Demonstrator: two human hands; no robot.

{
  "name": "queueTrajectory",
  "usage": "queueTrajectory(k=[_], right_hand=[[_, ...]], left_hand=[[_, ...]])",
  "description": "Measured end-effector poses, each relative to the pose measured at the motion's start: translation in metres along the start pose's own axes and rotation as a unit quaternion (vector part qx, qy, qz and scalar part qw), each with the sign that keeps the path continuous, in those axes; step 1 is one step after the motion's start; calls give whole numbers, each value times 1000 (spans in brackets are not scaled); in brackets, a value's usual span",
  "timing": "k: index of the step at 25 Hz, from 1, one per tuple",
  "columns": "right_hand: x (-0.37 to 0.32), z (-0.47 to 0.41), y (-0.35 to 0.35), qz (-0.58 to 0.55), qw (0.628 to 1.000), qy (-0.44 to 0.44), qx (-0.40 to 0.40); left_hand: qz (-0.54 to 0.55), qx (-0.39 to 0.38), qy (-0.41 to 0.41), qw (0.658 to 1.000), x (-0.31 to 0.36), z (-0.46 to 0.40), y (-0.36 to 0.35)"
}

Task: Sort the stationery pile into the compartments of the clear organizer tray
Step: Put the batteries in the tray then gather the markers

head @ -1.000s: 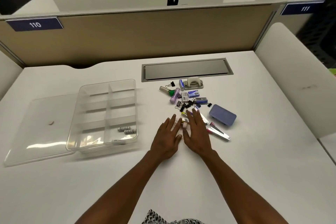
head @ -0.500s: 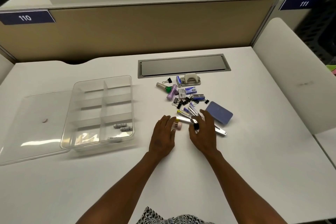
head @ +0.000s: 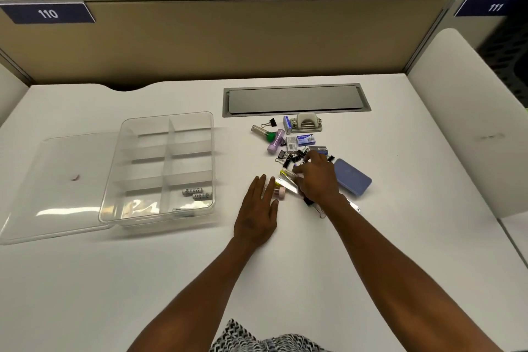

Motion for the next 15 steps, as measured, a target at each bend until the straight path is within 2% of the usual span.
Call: queueTrajectory(k=[5, 9, 12, 13, 15], right_hand=[[1, 4, -4, -19, 1000, 6, 7], [-1, 10, 1, -112, 990, 7, 86], [-15, 22, 9, -258, 948, -49, 180], [-20, 25, 6, -325, 924, -90, 181], [-36, 30, -4, -457, 865, -159, 128]], left_hand=[[3, 6, -4, 1000, -1, 1, 1], [14, 11, 13, 1000, -1, 1, 2], [12, 26, 20, 999, -2, 1, 4], [17, 22, 28, 999, -2, 3, 8], [7, 24, 43, 999, 1, 5, 12]])
Point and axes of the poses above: each hand's wrist, its own z-axis away from the middle knuckle, its own y-axis out of the back of the hand, x = y × z, the point moved 4 cm from there along -z, towards the middle knuckle, and after that the axes turned 15 degrees about -z, right-handed, at the moved point
